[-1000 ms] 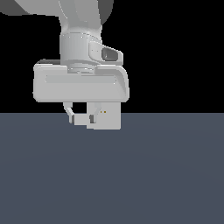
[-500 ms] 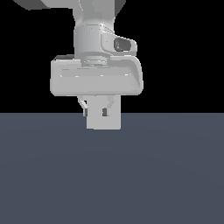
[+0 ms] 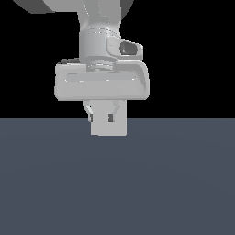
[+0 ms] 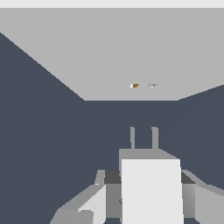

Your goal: Plug the charger into the wall socket.

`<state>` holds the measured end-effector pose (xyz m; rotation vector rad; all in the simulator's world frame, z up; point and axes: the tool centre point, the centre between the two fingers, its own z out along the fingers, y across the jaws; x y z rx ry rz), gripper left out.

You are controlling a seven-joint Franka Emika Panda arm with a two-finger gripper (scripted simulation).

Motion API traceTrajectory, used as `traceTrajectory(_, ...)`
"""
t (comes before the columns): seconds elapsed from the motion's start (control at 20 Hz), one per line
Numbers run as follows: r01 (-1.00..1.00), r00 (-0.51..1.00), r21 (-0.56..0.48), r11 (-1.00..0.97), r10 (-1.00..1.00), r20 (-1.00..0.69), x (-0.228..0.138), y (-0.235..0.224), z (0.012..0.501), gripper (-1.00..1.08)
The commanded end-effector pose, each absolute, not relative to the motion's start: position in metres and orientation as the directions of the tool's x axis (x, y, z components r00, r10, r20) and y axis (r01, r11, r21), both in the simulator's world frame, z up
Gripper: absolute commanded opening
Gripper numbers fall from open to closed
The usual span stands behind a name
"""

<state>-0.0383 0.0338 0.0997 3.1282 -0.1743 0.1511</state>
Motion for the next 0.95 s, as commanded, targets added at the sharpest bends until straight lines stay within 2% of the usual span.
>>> traceTrajectory(0.0, -0.111, 0.989, 0.000, -0.994, -0.111, 0.097, -0.032, 0.033, 0.100, -1.00)
traceTrajectory(0.5, -0.112, 0.989, 0.000, -0.994, -0.111, 0.097, 0.000, 0.029, 0.100, -1.00)
traceTrajectory(0.9, -0.112, 0.989, 0.000, -0.994, -0.112, 0.097, 0.005, 0.029, 0.100, -1.00)
